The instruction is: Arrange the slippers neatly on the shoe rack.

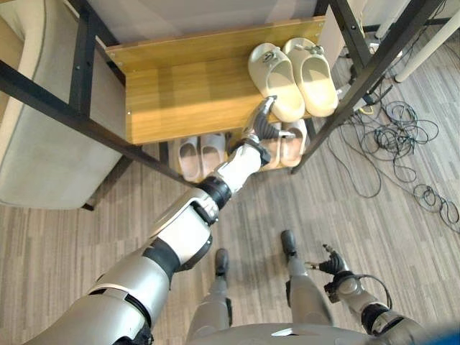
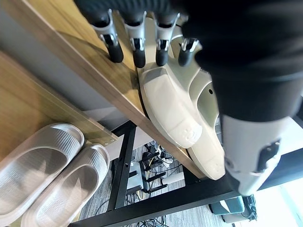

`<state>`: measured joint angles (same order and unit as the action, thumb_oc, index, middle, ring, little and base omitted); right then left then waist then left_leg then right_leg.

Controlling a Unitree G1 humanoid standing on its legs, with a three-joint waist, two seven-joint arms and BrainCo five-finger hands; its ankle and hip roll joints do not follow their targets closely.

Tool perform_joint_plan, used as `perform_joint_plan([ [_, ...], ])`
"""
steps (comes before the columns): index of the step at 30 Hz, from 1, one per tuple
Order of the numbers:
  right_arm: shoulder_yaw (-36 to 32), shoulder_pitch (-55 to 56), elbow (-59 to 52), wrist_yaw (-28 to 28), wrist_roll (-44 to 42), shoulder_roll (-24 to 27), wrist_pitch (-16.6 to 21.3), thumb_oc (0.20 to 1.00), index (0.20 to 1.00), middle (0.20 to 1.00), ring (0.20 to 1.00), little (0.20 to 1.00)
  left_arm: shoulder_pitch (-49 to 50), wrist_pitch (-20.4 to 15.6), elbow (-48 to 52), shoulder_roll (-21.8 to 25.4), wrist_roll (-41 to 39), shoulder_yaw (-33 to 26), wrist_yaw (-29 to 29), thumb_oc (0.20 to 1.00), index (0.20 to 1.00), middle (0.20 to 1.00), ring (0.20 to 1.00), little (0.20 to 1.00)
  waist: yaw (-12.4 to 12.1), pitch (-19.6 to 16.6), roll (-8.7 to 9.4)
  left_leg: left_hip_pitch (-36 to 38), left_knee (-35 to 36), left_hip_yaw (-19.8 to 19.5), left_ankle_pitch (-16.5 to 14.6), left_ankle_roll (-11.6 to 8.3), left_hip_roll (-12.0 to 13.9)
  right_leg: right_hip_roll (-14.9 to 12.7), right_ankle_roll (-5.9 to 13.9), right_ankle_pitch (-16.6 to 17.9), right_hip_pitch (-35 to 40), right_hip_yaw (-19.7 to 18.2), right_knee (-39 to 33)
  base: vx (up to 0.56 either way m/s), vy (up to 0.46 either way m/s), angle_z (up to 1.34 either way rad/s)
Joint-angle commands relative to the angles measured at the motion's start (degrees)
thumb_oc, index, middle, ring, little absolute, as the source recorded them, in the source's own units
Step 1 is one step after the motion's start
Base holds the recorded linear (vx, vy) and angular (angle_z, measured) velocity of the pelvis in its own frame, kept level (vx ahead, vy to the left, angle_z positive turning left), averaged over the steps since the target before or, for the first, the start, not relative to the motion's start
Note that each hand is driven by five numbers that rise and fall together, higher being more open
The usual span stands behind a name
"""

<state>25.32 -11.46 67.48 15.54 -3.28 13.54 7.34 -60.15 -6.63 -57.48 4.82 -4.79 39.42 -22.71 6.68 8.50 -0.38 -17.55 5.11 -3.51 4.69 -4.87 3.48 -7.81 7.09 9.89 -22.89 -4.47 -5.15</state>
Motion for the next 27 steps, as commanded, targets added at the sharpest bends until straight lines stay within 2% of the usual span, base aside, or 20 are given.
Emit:
perform_joint_plan([
  [1,-0.38,-1.58,1.07,0.20,-1.28,3.81,1.44,1.000,1.000,1.000,1.000,1.000,-12.59,-2.05,-3.62,-8.47,4.15,0.61,3.57,1.000,1.000,1.000,1.000,1.000,1.50,1.69,-3.37,-4.65,-0.11,-0.23,2.69,-3.66,4.97,-4.19,5.72,-4.61,2.99,2.00,0.99,0.00,0.000,0.00],
  [7,-0.26,-1.20,1.41,-0.15,-1.12,3.87,1.35,1.000,1.000,1.000,1.000,1.000,-12.39,-1.79,-4.93,-6.45,3.59,-0.37,3.51,1.000,1.000,1.000,1.000,1.000,1.28,1.37,-3.51,-4.45,-0.11,-0.37,2.80,-3.67,4.98,-4.03,5.68,-4.88,3.47,2.25,1.12,0.00,0.000,0.00],
  [13,-0.16,-1.00,2.11,-1.10,-0.76,3.18,0.75,1.000,1.000,1.000,1.000,1.000,-12.06,-0.47,-8.14,-0.90,4.31,-1.77,3.59,1.000,1.000,1.000,1.000,1.000,0.47,-0.26,-3.55,-3.37,-0.11,-0.47,2.59,-3.87,5.10,-3.98,5.72,-5.19,5.22,3.33,1.12,0.02,0.001,-0.01],
  [18,-0.12,-0.92,2.41,-1.35,-0.46,2.89,0.39,1.000,1.000,1.000,1.000,1.000,-11.95,0.00,-9.47,1.55,4.61,-2.85,3.43,1.000,1.000,1.000,1.000,1.000,0.17,-0.97,-3.43,-2.71,-0.11,-0.58,2.40,-3.91,5.07,-3.93,5.79,-5.40,6.31,3.91,1.07,0.01,-0.002,0.00],
  [27,-0.68,0.14,2.36,-1.67,0.18,2.35,-0.14,1.000,1.000,1.000,1.000,1.000,-9.53,-0.22,-8.30,5.55,4.28,-4.55,3.37,1.000,1.000,1.000,1.000,1.000,-0.91,-2.26,-3.19,-1.18,-0.11,-0.96,2.02,-3.89,4.94,-3.89,5.90,-5.86,8.48,4.89,1.07,0.00,0.000,0.00],
])
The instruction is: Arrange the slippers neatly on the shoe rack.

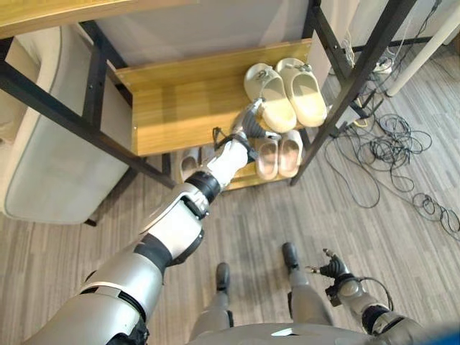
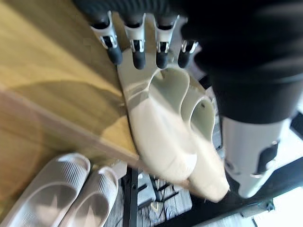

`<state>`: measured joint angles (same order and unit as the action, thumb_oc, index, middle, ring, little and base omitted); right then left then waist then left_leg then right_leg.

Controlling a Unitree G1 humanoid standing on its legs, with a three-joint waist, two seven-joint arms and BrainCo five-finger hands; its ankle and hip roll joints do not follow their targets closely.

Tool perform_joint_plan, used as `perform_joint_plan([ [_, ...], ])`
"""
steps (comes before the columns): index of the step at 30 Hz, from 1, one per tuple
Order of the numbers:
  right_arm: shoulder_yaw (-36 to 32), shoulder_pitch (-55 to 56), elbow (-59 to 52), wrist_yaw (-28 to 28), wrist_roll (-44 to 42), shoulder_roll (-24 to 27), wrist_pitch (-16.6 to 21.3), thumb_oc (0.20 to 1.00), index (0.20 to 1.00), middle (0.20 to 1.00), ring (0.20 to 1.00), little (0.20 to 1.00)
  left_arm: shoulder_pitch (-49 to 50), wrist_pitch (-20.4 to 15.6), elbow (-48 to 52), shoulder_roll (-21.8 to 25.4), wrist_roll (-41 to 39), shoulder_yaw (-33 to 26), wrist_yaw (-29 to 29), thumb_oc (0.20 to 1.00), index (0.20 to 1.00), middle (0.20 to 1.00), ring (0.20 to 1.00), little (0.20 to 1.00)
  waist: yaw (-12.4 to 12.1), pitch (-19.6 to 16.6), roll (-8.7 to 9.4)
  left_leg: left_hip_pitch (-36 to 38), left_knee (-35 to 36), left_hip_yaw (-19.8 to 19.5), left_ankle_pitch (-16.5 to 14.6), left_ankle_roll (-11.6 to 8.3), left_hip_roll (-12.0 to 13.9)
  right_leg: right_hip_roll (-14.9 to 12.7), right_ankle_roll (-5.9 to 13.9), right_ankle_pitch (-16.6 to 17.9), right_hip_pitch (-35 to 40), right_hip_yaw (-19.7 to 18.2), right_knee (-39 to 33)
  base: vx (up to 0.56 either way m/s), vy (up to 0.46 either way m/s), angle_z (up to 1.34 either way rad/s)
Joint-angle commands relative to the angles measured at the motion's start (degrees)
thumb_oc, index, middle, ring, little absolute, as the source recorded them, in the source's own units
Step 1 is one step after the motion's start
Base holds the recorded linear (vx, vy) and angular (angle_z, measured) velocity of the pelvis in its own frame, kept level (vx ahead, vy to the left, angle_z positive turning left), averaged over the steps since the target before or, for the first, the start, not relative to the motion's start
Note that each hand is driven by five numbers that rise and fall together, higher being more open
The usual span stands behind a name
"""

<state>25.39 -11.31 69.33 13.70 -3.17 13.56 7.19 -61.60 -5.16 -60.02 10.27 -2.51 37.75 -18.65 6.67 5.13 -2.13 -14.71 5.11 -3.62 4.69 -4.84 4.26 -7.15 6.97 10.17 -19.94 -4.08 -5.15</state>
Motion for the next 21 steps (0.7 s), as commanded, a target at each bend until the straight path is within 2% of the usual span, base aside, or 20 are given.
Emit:
perform_joint_plan([
  [1,-0.97,0.16,0.52,0.20,0.16,2.26,-0.10,1.000,1.000,1.000,1.000,1.000,-7.10,-1.69,-5.17,0.30,2.46,-2.87,-0.72,1.000,1.000,1.000,1.000,1.000,-1.12,0.90,-1.43,-3.64,-0.11,-0.88,1.94,-3.93,4.14,-4.60,6.01,-6.20,5.88,4.65,1.12,0.03,0.001,0.01],
  [10,-3.55,1.84,-0.43,0.26,1.06,0.97,-1.03,1.000,1.000,1.000,1.000,1.000,7.91,-2.68,10.05,3.65,4.68,-4.90,-0.33,1.000,1.000,1.000,1.000,1.000,-4.29,-1.02,-1.67,0.13,-0.11,-1.98,1.36,-4.05,4.09,-4.61,5.63,-7.61,11.26,7.32,1.02,0.03,-0.012,0.08],
  [12,-3.91,1.86,-0.73,0.41,1.66,0.25,-1.27,1.000,1.000,1.000,1.000,1.000,13.87,-3.17,15.51,4.52,4.60,-6.61,-0.21,1.000,1.000,1.000,1.000,1.000,-5.60,-1.53,-1.66,0.77,-0.11,-2.42,1.35,-4.04,3.99,-4.41,5.42,-7.87,12.40,8.19,1.03,0.02,-0.011,0.10],
  [15,-4.28,2.24,-0.46,0.36,2.23,-0.14,-1.54,1.000,1.000,1.000,1.000,1.000,19.70,-3.03,16.73,4.61,6.88,-6.50,0.68,1.000,1.000,1.000,1.000,1.000,-6.70,-2.14,-1.54,1.71,-0.11,-2.91,1.24,-3.92,3.93,-4.31,5.27,-8.10,13.82,9.04,0.93,0.01,-0.020,0.13],
  [21,-4.58,3.42,-0.96,0.60,3.06,-0.35,-1.58,1.000,1.000,1.000,1.000,1.000,29.00,-3.35,16.45,3.49,7.85,-6.35,2.74,1.000,1.000,1.000,1.000,1.000,-7.45,-3.31,-1.41,3.13,-0.11,-3.30,0.99,-3.86,3.90,-4.14,5.05,-8.47,16.02,10.11,0.57,0.02,-0.013,0.08],
])
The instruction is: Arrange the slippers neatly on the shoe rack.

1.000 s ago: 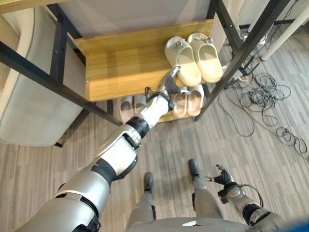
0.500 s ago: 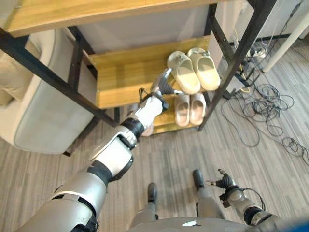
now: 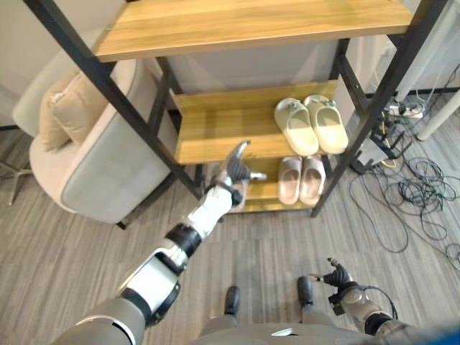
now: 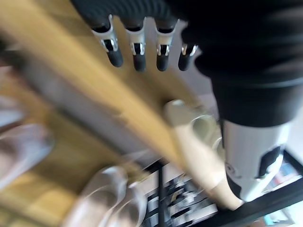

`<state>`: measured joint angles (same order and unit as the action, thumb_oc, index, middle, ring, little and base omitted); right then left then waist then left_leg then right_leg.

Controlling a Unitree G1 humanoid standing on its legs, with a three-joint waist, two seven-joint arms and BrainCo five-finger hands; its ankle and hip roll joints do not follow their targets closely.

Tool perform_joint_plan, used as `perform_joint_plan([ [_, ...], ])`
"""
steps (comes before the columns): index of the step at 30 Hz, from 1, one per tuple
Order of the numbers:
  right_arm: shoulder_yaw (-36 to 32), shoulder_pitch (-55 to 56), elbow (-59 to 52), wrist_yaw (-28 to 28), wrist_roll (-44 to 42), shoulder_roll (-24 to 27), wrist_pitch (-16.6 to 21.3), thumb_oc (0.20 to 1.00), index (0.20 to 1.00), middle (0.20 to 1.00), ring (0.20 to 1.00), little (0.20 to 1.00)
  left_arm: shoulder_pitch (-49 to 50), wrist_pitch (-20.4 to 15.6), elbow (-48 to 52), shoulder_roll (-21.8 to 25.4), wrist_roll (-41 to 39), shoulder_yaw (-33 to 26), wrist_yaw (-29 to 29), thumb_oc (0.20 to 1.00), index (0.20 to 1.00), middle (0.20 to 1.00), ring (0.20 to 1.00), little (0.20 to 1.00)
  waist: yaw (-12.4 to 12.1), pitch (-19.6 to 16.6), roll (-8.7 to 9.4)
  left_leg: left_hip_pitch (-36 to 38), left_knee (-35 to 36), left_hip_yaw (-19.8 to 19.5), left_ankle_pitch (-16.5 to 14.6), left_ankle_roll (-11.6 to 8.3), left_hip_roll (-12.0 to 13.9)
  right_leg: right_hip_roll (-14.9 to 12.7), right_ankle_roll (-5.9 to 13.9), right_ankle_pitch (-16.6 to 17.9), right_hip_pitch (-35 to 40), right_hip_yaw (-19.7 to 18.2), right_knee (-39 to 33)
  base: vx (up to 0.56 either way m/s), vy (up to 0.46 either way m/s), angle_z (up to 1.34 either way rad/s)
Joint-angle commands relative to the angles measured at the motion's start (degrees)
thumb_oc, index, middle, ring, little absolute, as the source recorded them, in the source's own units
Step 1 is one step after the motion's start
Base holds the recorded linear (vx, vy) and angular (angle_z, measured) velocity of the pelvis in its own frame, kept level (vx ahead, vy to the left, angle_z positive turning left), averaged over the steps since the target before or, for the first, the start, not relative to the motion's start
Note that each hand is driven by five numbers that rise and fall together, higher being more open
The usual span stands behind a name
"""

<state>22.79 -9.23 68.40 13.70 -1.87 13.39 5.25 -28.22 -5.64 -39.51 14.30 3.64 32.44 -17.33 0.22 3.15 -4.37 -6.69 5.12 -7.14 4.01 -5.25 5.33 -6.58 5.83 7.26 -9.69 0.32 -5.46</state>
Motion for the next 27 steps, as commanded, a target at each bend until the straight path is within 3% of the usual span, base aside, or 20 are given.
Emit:
perform_joint_plan([
  [1,-2.03,1.71,-0.20,0.55,1.93,-0.14,0.35,1.000,1.000,1.000,1.000,1.000,-3.01,-2.89,-4.04,-0.61,1.80,-0.90,1.74,1.000,1.000,1.000,1.000,1.000,-1.08,-1.55,0.80,-4.72,-0.12,0.10,1.65,-3.41,2.87,-4.64,6.15,-5.60,6.03,5.83,0.80,0.00,-0.005,0.05],
  [8,-2.89,3.83,-2.39,0.81,3.10,0.56,0.75,1.000,1.000,1.000,1.000,1.000,5.19,-3.07,-1.87,2.31,4.07,-3.83,2.52,1.000,1.000,1.000,1.000,1.000,-2.22,-2.80,0.78,-3.78,-0.12,-0.04,1.73,-3.37,3.05,-4.15,5.85,-5.93,7.43,6.60,0.46,0.00,-0.001,0.01],
  [11,-3.66,4.61,-2.95,0.63,3.30,0.57,0.75,1.000,1.000,1.000,1.000,1.000,9.04,-3.38,0.94,4.67,4.42,-7.05,2.16,1.000,1.000,1.000,1.000,1.000,-3.06,-3.22,1.16,-3.30,-0.12,-0.32,1.65,-3.41,3.13,-4.01,5.69,-6.15,8.09,7.19,0.46,-0.01,-0.009,0.03],
  [14,-5.59,6.04,-2.64,0.07,3.03,-0.25,1.22,1.000,1.000,1.000,1.000,1.000,18.63,-4.89,8.65,9.58,4.30,-15.53,1.12,1.000,1.000,1.000,1.000,1.000,-5.27,-4.17,2.13,-2.58,-0.12,-1.11,1.60,-3.46,3.13,-3.75,5.53,-6.55,9.36,8.16,0.46,0.01,-0.029,0.11],
  [16,-5.73,6.25,-2.53,-0.17,3.14,-0.41,1.26,1.000,1.000,1.000,1.000,1.000,20.54,-5.01,9.38,10.21,4.74,-16.74,1.14,1.000,1.000,1.000,1.000,1.000,-5.58,-4.40,2.31,-2.34,-0.12,-1.11,1.52,-3.48,3.17,-3.71,5.53,-6.66,9.66,8.33,0.46,0.02,-0.011,0.08],
  [22,-5.81,7.61,-2.15,-1.37,4.41,-0.22,1.23,1.000,1.000,1.000,1.000,1.000,27.49,-4.48,3.45,9.63,4.80,-22.37,0.86,1.000,1.000,1.000,1.000,1.000,-6.81,-5.63,3.25,-0.78,-0.12,-1.76,1.15,-3.47,3.47,-3.34,5.16,-7.46,11.46,9.08,0.46,0.02,0.003,0.05],
  [27,-5.83,7.72,-1.85,-1.51,4.83,0.18,1.26,1.000,1.000,1.000,1.000,1.000,28.05,-3.90,-4.35,8.14,4.19,-23.70,-0.04,1.000,1.000,1.000,1.000,1.000,-7.02,-6.04,3.61,-0.24,-0.12,-2.13,1.05,-3.44,3.54,-3.27,5.03,-7.64,12.08,9.49,0.46,0.01,0.007,0.05],
])
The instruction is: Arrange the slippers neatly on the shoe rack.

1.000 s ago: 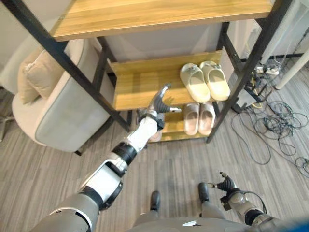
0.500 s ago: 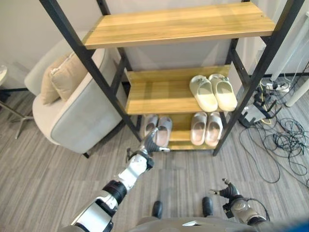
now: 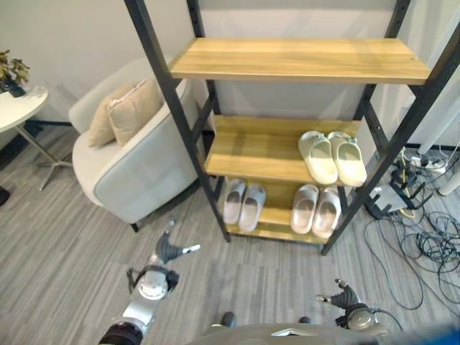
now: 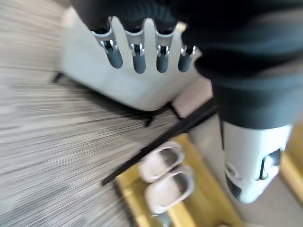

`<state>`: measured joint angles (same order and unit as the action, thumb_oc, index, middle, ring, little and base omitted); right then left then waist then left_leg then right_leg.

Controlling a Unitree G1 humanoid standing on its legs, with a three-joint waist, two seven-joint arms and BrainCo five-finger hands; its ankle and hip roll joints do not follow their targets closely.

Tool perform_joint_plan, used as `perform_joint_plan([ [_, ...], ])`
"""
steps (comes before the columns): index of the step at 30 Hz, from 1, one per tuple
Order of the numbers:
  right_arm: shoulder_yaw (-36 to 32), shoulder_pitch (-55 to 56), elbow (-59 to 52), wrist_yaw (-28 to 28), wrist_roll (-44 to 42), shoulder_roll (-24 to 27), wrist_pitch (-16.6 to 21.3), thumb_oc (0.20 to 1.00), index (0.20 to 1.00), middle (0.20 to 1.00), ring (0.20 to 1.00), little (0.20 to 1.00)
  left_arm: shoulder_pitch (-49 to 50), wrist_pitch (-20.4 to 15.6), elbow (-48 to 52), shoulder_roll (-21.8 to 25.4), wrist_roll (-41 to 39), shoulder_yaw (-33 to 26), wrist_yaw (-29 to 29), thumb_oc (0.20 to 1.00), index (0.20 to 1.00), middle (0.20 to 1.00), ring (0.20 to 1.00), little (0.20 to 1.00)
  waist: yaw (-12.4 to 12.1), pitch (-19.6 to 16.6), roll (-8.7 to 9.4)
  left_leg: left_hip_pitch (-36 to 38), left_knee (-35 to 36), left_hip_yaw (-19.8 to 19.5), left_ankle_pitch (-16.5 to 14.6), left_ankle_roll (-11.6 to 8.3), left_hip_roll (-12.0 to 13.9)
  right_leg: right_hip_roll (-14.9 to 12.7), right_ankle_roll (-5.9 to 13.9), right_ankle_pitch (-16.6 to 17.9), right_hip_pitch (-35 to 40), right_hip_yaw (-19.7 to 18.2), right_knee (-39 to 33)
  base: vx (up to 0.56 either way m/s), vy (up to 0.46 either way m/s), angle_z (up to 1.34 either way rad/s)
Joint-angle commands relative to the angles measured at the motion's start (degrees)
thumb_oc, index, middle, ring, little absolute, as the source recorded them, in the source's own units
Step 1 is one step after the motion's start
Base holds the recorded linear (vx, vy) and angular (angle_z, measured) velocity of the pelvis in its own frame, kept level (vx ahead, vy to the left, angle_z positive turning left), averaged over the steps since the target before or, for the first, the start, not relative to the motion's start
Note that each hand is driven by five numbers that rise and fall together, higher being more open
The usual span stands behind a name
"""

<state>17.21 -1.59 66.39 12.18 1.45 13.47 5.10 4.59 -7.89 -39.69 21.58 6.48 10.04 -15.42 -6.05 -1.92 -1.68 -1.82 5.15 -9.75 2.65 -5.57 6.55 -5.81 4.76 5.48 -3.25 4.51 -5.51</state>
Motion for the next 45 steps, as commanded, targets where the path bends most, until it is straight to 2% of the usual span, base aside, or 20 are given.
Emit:
perform_joint_plan([
  [1,-0.15,-0.05,0.39,-0.09,1.67,0.22,1.37,1.000,1.000,1.000,1.000,1.000,-4.78,-1.35,-7.73,0.26,1.36,-1.66,-2.34,1.000,1.000,1.000,1.000,1.000,-0.79,-1.15,1.04,-4.98,-0.15,0.45,2.38,-3.13,2.36,-4.01,6.08,-5.89,5.79,5.37,0.51,0.01,0.016,0.10],
  [2,0.11,-0.33,0.75,-0.12,1.74,0.31,1.48,1.000,1.000,1.000,1.000,1.000,-5.11,-1.08,-13.94,-1.31,-0.16,-2.17,-2.57,1.000,1.000,1.000,1.000,1.000,-0.80,-1.47,1.25,-4.80,-0.15,0.48,2.37,-3.12,2.41,-3.96,6.01,-5.96,5.99,5.51,0.51,0.00,0.017,0.06],
  [6,1.05,-0.15,3.20,-1.12,1.27,-0.91,1.55,1.000,1.000,1.000,1.000,1.000,-6.46,-0.78,-27.13,-4.02,-3.95,-4.03,-2.59,1.000,1.000,1.000,1.000,1.000,-0.54,-2.22,1.71,-4.32,-0.15,0.57,2.25,-3.09,2.41,-3.97,5.90,-5.99,6.24,5.56,0.51,0.01,0.004,0.00],
  [11,5.08,-1.50,3.10,-0.78,5.13,-0.79,1.28,1.000,1.000,1.000,1.000,1.000,-6.51,-0.05,-33.10,-5.44,-4.55,-3.35,-1.24,1.000,1.000,1.000,1.000,1.000,-0.77,-2.54,2.03,-4.38,-0.15,0.29,2.37,-3.13,2.31,-4.00,5.74,-5.87,6.16,5.97,0.51,0.01,-0.001,0.00],
  [25,11.58,-5.80,-0.83,-0.29,11.91,-0.11,1.41,1.000,1.000,1.000,1.000,1.000,-7.13,0.03,-33.03,-6.20,-3.25,-0.86,-0.33,1.000,1.000,1.000,1.000,1.000,-1.87,-0.49,0.68,-5.79,-0.15,-1.51,3.05,-3.22,1.49,-4.18,5.67,-6.08,6.33,7.44,0.51,-0.01,-0.003,0.07],
  [39,14.83,-10.62,-4.27,2.03,15.19,0.54,2.05,1.000,1.000,1.000,1.000,1.000,-7.36,-0.50,-32.59,-7.19,-2.40,1.42,-0.74,1.000,1.000,1.000,1.000,1.000,-2.20,2.67,-0.49,-7.43,-0.15,-1.88,3.57,-3.06,0.91,-4.67,5.72,-5.66,5.16,7.60,0.52,0.00,0.001,0.03],
  [40,12.13,-11.56,-15.86,-1.49,13.41,9.14,2.10,1.000,1.000,1.000,1.000,1.000,-6.78,-0.35,-32.09,-6.10,-2.56,0.29,-0.60,1.000,1.000,1.000,1.000,1.000,-1.64,2.88,-0.21,-7.50,-0.15,-1.81,3.64,-3.18,1.05,-4.66,5.80,-5.64,5.00,7.44,0.54,-0.02,-0.026,0.05],
  [41,10.95,-8.23,-23.14,-1.56,12.63,13.14,3.82,1.000,1.000,1.000,1.000,1.000,-6.65,-0.69,-31.19,-5.12,-3.20,-1.10,-0.11,1.000,1.000,1.000,1.000,1.000,-1.03,3.37,0.07,-7.60,-0.15,-1.48,3.67,-3.14,1.31,-4.63,5.92,-5.50,4.56,7.06,0.61,-0.04,-0.042,0.04],
  [43,10.15,-5.29,-23.22,-2.50,10.91,16.04,6.43,1.000,1.000,1.000,1.000,1.000,-5.87,-1.23,-30.10,-4.18,-2.96,-1.22,0.50,1.000,1.000,1.000,1.000,1.000,-0.44,4.29,0.28,-7.77,-0.15,-1.31,3.81,-3.14,1.59,-4.54,5.99,-5.22,4.03,6.76,0.69,-0.06,-0.042,-0.03],
  [45,10.29,-6.11,-18.31,-3.40,9.45,15.39,7.12,1.000,1.000,1.000,1.000,1.000,-5.99,-1.68,-30.29,-3.97,-2.31,-0.29,1.01,1.000,1.000,1.000,1.000,1.000,-0.41,5.16,0.32,-8.06,-0.15,-1.41,3.93,-3.14,1.63,-4.46,5.96,-5.07,3.63,6.64,0.78,-0.05,-0.029,-0.11],
])
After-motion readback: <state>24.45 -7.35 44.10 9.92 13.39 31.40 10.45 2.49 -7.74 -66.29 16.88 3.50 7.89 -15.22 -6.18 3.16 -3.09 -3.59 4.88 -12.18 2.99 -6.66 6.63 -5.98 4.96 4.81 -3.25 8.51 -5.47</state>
